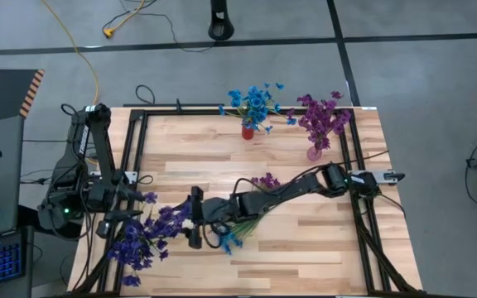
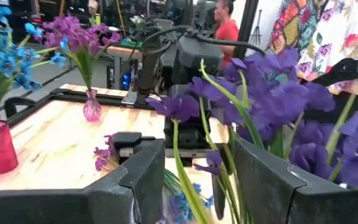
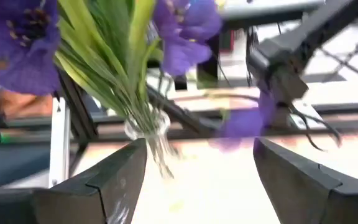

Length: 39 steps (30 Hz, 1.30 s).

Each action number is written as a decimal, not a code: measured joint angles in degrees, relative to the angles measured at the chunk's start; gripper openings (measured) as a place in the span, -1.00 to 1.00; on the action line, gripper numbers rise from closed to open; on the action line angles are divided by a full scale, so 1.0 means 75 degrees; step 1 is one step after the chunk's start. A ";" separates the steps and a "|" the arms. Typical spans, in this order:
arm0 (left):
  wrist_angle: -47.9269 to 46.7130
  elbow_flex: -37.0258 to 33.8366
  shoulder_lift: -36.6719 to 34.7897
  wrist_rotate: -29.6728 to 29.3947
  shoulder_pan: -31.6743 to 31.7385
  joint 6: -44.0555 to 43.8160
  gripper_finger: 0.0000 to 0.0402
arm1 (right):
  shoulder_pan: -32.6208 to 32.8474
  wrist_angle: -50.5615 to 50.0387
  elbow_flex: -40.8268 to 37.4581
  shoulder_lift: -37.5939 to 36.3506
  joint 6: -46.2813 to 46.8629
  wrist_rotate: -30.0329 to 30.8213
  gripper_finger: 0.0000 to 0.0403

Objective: Sort flowers into vase by color
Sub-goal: Put the dark blue flowers into the transparent vase, then put the blue flowers into the red vase

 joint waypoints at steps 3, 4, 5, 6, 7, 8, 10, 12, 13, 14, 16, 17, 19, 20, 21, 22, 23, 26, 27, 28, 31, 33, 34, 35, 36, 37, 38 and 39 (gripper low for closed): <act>0.0000 0.0000 0.0000 -0.0129 0.0074 -0.0004 -0.11 | -0.0061 -0.1329 0.0000 -0.0389 -0.0029 0.0002 0.59; 0.0000 0.0000 0.0000 -0.0146 0.0136 -0.0005 -0.11 | -0.0079 -0.1767 0.0000 -0.0507 -0.0122 0.0003 0.59; 0.0000 0.0000 0.0000 -0.0163 0.0214 -0.0007 -0.11 | -0.0102 -0.2175 0.0000 -0.0626 -0.0249 0.0006 0.59; 0.0000 0.0000 0.0000 -0.0162 0.0306 -0.0008 -0.11 | -0.0108 -0.2615 0.0000 -0.0754 -0.0356 0.0006 0.59; 0.0000 0.0000 0.0000 -0.0162 0.0410 -0.0020 -0.11 | -0.0107 -0.3046 0.0000 -0.0890 -0.0392 0.0009 0.59; 0.0000 0.0000 0.0000 -0.0162 0.0523 -0.0033 -0.11 | -0.0104 -0.3446 0.0000 -0.1025 -0.0397 0.0008 0.59; 0.0000 0.0000 -0.0007 -0.0114 0.0788 -0.0030 -0.11 | -0.0099 -0.4210 0.0000 -0.1287 -0.0399 0.0006 0.59; 0.0001 0.0000 -0.0077 0.0005 0.1085 -0.0033 -0.11 | -0.0081 -0.4953 0.0000 -0.1520 -0.0396 0.0006 0.59; 0.0006 0.0000 -0.0129 0.0085 0.1243 -0.0040 -0.11 | -0.0070 -0.5233 0.0000 -0.1611 -0.0396 0.0006 0.59; 0.0004 0.0000 -0.0181 0.0185 0.1409 -0.0042 -0.11 | -0.0049 -0.5483 0.0000 -0.1708 -0.0396 0.0006 0.59; 0.0003 0.0000 -0.0298 0.0458 0.1778 -0.0048 -0.11 | 0.0027 -0.5918 0.0000 -0.1890 -0.0465 0.0007 0.59; 0.0006 0.0000 -0.0353 0.0606 0.1962 -0.0065 -0.11 | 0.0074 -0.6118 0.0000 -0.1980 -0.0557 0.0012 0.59; 0.0011 0.0000 -0.0480 0.0917 0.2352 -0.0066 -0.11 | 0.0187 -0.6604 0.0000 -0.2174 -0.0594 0.0009 0.59; 0.0012 0.0000 -0.0539 0.1093 0.2554 -0.0065 -0.11 | 0.0236 -0.6839 0.0000 -0.2257 -0.0594 0.0006 0.59; 0.0009 0.0000 -0.0588 0.1233 0.2749 -0.0057 -0.11 | 0.0286 -0.7094 0.0000 -0.2331 -0.0594 0.0006 0.59; 0.0010 0.0000 -0.0636 0.1394 0.2966 -0.0023 -0.11 | 0.0332 -0.7347 0.0000 -0.2377 -0.0584 0.0001 0.59; 0.0008 0.0000 -0.0673 0.1543 0.3169 0.0010 -0.11 | 0.0376 -0.7571 0.0000 -0.2411 -0.0539 0.0003 0.59; 0.0006 0.0000 -0.0762 0.2055 0.3786 0.0168 -0.11 | 0.0476 -0.8223 0.0000 -0.2430 -0.0337 0.0006 0.59; 0.0007 0.0000 -0.0791 0.2249 0.4002 0.0215 -0.11 | 0.0512 -0.8447 -0.0003 -0.2430 -0.0282 0.0006 0.59; 0.0009 0.0000 -0.0794 0.2434 0.4203 0.0277 -0.11 | 0.0556 -0.8645 -0.0003 -0.2421 -0.0201 0.0008 0.59; 0.0006 0.0000 -0.0784 0.3001 0.4833 0.0441 -0.11 | 0.0699 -0.8994 -0.0148 -0.2415 0.0051 0.0005 0.59; 0.0006 0.0000 -0.0781 0.3480 0.5279 0.0522 -0.11 | 0.0793 -0.9022 -0.0381 -0.2411 0.0192 0.0001 0.59; 0.0007 0.0000 -0.0781 0.3695 0.5501 0.0593 -0.11 | 0.0836 -0.9112 -0.0480 -0.2398 0.0260 -0.0006 0.59; 0.0009 0.0000 -0.0781 0.3881 0.5721 0.0676 -0.11 | 0.0881 -0.9221 -0.0544 -0.2387 0.0293 -0.0006 0.59; 0.0009 0.0000 -0.0781 0.4061 0.5934 0.0750 -0.11 | 0.0930 -0.9264 -0.0625 -0.2383 0.0294 -0.0015 0.59; 0.0013 0.0000 -0.0781 0.4256 0.6134 0.0821 -0.11 | 0.0968 -0.9227 -0.0733 -0.2390 0.0292 -0.0011 0.59; 0.0017 -0.0001 -0.0781 0.4430 0.6333 0.0905 -0.11 | 0.0993 -0.9112 -0.0886 -0.2404 0.0292 -0.0010 0.59; 0.0028 -0.0001 -0.0781 0.4598 0.6527 0.1002 -0.11 | 0.1021 -0.9048 -0.1023 -0.2406 0.0291 -0.0015 0.59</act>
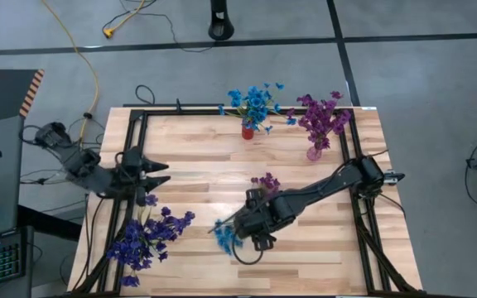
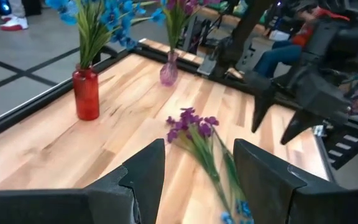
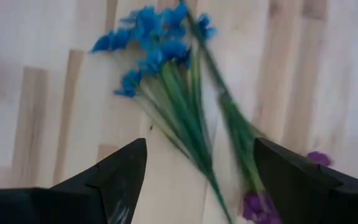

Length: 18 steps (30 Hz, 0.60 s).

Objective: Sort flowers into vase by color
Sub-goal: Put the blue flowers into the red vase

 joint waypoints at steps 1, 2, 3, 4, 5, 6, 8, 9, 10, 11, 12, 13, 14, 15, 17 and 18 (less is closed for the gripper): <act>0.0007 -0.0001 0.0000 0.0185 0.0185 0.0091 -0.11 | 0.0010 0.0005 -0.0123 0.0006 0.0004 -0.0001 0.59; 0.0007 0.0001 0.0000 0.0380 0.0365 0.0162 -0.11 | 0.0023 0.0015 -0.0247 0.0016 0.0005 -0.0007 0.59; 0.0006 0.0001 0.0016 0.0567 0.0530 0.0218 -0.11 | 0.0036 0.0074 -0.0379 0.0020 0.0030 -0.0027 0.59; 0.0012 0.0000 0.0053 0.0735 0.0673 0.0273 -0.11 | 0.0042 0.0188 -0.0532 0.0020 0.0039 -0.0032 0.59; 0.0019 0.0001 0.0095 0.0878 0.0824 0.0338 -0.11 | 0.0040 0.0295 -0.0660 0.0015 0.0039 -0.0032 0.59; 0.0028 -0.0001 0.0137 0.0996 0.0956 0.0380 -0.11 | 0.0037 0.0356 -0.0766 0.0015 0.0039 -0.0035 0.59; 0.0045 -0.0001 0.0230 0.1219 0.1190 0.0473 -0.11 | 0.0034 0.0449 -0.0980 0.0017 0.0037 -0.0068 0.59; 0.0042 -0.0001 0.0296 0.1323 0.1306 0.0525 -0.11 | 0.0028 0.0560 -0.1113 0.0017 0.0037 -0.0087 0.59; 0.0050 -0.0001 0.0366 0.1405 0.1411 0.0581 -0.11 | 0.0017 0.0661 -0.1232 0.0017 0.0015 -0.0085 0.59; 0.0065 -0.0001 0.0437 0.1523 0.1521 0.0635 -0.11 | -0.0009 0.0761 -0.1344 0.0017 -0.0003 -0.0088 0.59; 0.0080 -0.0001 0.0516 0.1633 0.1627 0.0694 -0.11 | -0.0019 0.0873 -0.1446 0.0017 -0.0009 -0.0090 0.59; 0.0109 -0.0001 0.0601 0.1741 0.1725 0.0749 -0.11 | -0.0019 0.1026 -0.1555 0.0017 -0.0026 -0.0099 0.59; 0.0134 -0.0001 0.0691 0.1849 0.1830 0.0808 -0.11 | -0.0038 0.1198 -0.1660 0.0017 -0.0033 -0.0118 0.59; 0.0167 -0.0004 0.0772 0.1967 0.1933 0.0884 -0.11 | -0.0078 0.1328 -0.1748 0.0017 -0.0073 -0.0152 0.59; 0.0344 -0.0004 0.0932 0.2205 0.2136 0.1085 -0.11 | -0.0121 0.1410 -0.1851 0.0017 -0.0084 -0.0178 0.59; 0.0454 -0.0004 0.1006 0.2362 0.2240 0.1203 -0.11 | -0.0153 0.1444 -0.1897 0.0017 -0.0086 -0.0184 0.59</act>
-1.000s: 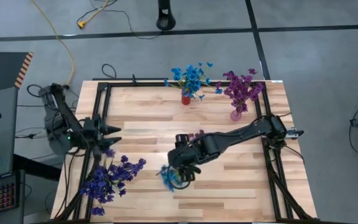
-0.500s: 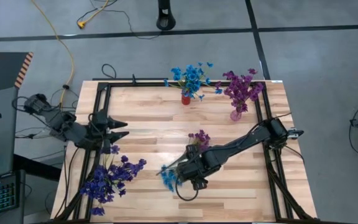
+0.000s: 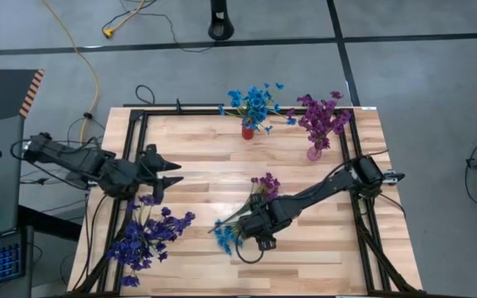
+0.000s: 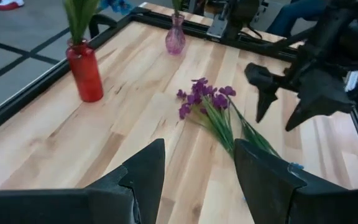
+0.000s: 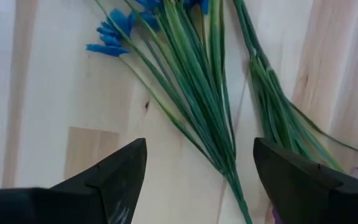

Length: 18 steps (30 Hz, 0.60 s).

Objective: Sort flowers into vase by color
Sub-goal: Put the blue flowers into the red vase

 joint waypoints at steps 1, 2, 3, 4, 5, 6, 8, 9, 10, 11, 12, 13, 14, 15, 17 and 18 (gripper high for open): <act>0.0086 0.0000 0.0063 0.0139 0.0095 0.0121 -0.11 | -0.0033 0.0092 -0.0069 0.0000 -0.0001 -0.0003 0.59; 0.0154 0.0000 0.0131 0.0280 0.0205 0.0215 -0.11 | -0.0066 0.0199 -0.0157 -0.0003 -0.0002 -0.0006 0.59; 0.0222 0.0000 0.0201 0.0386 0.0306 0.0290 -0.11 | -0.0089 0.0337 -0.0260 -0.0003 -0.0015 -0.0006 0.59; 0.0299 0.0000 0.0260 0.0496 0.0405 0.0355 -0.11 | -0.0122 0.0429 -0.0353 -0.0003 -0.0083 -0.0006 0.59; 0.0357 0.0000 0.0320 0.0610 0.0494 0.0417 -0.11 | -0.0131 0.0497 -0.0451 0.0000 -0.0159 -0.0026 0.59; 0.0375 0.0000 0.0372 0.0694 0.0579 0.0483 -0.11 | -0.0131 0.0583 -0.0556 0.0003 -0.0191 -0.0023 0.59; 0.0416 0.0000 0.0473 0.0880 0.0738 0.0519 -0.11 | -0.0151 0.0969 -0.0810 0.0000 -0.0202 -0.0026 0.59; 0.0413 0.0000 0.0513 0.0981 0.0815 0.0527 -0.11 | -0.0169 0.1148 -0.0933 0.0000 -0.0204 -0.0033 0.59; 0.0407 0.0000 0.0562 0.1032 0.0880 0.0530 -0.11 | -0.0167 0.1189 -0.0999 0.0006 -0.0205 -0.0050 0.59; 0.0415 0.0000 0.0607 0.1122 0.0949 0.0533 -0.11 | -0.0160 0.1184 -0.1020 0.0013 -0.0207 -0.0054 0.59; 0.0405 0.0000 0.0642 0.1187 0.1006 0.0537 -0.11 | -0.0164 0.1195 -0.1052 0.0012 -0.0210 -0.0050 0.59; 0.0403 0.0000 0.0683 0.1269 0.1060 0.0537 -0.11 | -0.0181 0.1319 -0.1093 0.0003 -0.0245 -0.0052 0.59; 0.0411 0.0000 0.0719 0.1324 0.1116 0.0549 -0.11 | -0.0208 0.1496 -0.1155 -0.0006 -0.0320 -0.0050 0.59; 0.0406 0.0000 0.0745 0.1337 0.1157 0.0590 -0.11 | -0.0219 0.1645 -0.1252 -0.0006 -0.0384 -0.0051 0.59; 0.0419 0.0000 0.0812 0.1337 0.1207 0.0626 -0.11 | -0.0258 0.1839 -0.1419 0.0003 -0.0397 -0.0050 0.59; 0.0408 0.0000 0.0827 0.1340 0.1238 0.0632 -0.11 | -0.0274 0.1924 -0.1497 0.0003 -0.0397 -0.0071 0.59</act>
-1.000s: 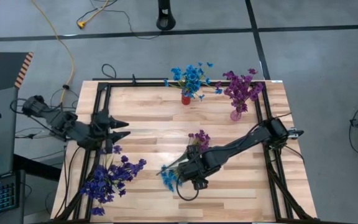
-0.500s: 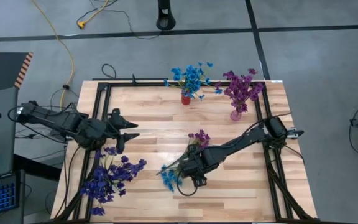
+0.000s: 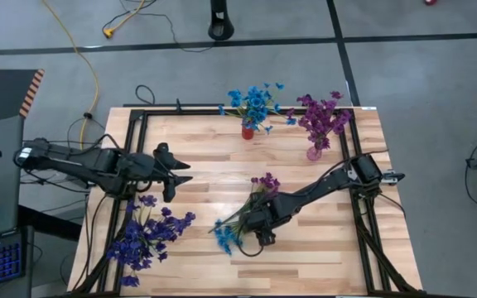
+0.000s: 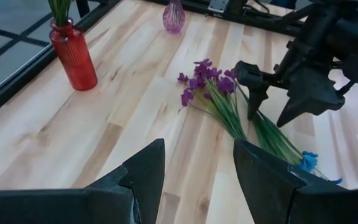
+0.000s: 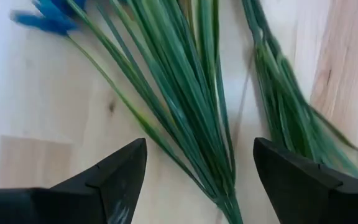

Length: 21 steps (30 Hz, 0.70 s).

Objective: Sort flowers into vase by color
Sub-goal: Put the blue flowers into the red vase

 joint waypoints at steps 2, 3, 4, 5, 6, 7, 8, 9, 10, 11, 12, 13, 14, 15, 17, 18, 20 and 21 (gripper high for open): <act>0.0029 0.0000 0.0024 0.0000 0.0046 0.0073 -0.11 | -0.0047 0.0207 -0.0123 0.0000 0.0000 -0.0188 0.59; 0.0029 0.0000 0.0029 0.0000 0.0064 0.0102 -0.11 | -0.0051 0.0245 -0.0188 0.0000 0.0001 -0.0258 0.59; 0.0028 0.0000 0.0032 0.0004 0.0076 0.0128 -0.11 | -0.0056 0.0253 -0.0253 0.0000 0.0010 -0.0284 0.59; 0.0034 0.0000 0.0032 0.0006 0.0090 0.0131 -0.11 | -0.0058 0.0318 -0.0302 -0.0002 0.0020 -0.0296 0.58; 0.0044 0.0000 0.0031 0.0006 0.0101 0.0132 -0.11 | -0.0058 0.0385 -0.0360 -0.0009 0.0027 -0.0297 0.58; 0.0050 0.0000 0.0029 0.0006 0.0103 0.0134 -0.11 | -0.0058 0.0422 -0.0409 -0.0015 0.0084 -0.0311 0.56; 0.0064 0.0000 0.0030 0.0006 0.0103 0.0134 -0.11 | -0.0058 0.0448 -0.0440 -0.0020 0.0076 -0.0322 0.54; 0.0070 0.0000 0.0035 0.0006 0.0103 0.0134 -0.11 | -0.0058 0.0445 -0.0485 -0.0025 0.0081 -0.0328 0.52; 0.0080 0.0000 0.0035 0.0011 0.0103 0.0134 -0.11 | -0.0058 0.0468 -0.0525 -0.0031 0.0082 -0.0357 0.50; 0.0101 0.0000 0.0044 0.0017 0.0103 0.0134 -0.11 | -0.0058 0.0491 -0.0573 -0.0036 0.0082 -0.0380 0.47; 0.0107 0.0000 0.0064 0.0018 0.0103 0.0134 -0.11 | -0.0058 0.0467 -0.0586 -0.0038 0.0082 -0.0404 0.44; 0.0099 0.0000 0.0073 0.0021 0.0103 0.0136 -0.11 | -0.0058 0.0450 -0.0581 -0.0038 0.0093 -0.0436 0.41; 0.0093 0.0000 0.0079 0.0030 0.0100 0.0137 -0.11 | -0.0058 0.0446 -0.0584 -0.0038 0.0184 -0.0450 0.38; 0.0104 0.0000 0.0090 0.0029 0.0100 0.0137 -0.11 | -0.0058 0.0443 -0.0584 -0.0038 0.0253 -0.0481 0.35; 0.0116 0.0000 0.0129 0.0029 0.0100 0.0137 -0.11 | -0.0058 0.0405 -0.0584 -0.0036 0.0289 -0.0535 0.29; 0.0096 0.0000 0.0140 0.0029 0.0100 0.0137 -0.11 | -0.0058 0.0391 -0.0584 -0.0035 0.0289 -0.0536 0.25; 0.0123 0.0000 0.0135 0.0081 0.0100 0.0140 -0.11 | -0.0058 0.0378 -0.0584 -0.0032 0.0286 -0.0544 0.18; 0.0132 0.0000 0.0131 0.0136 0.0100 0.0148 -0.11 | -0.0058 0.0378 -0.0584 -0.0032 0.0283 -0.0550 0.14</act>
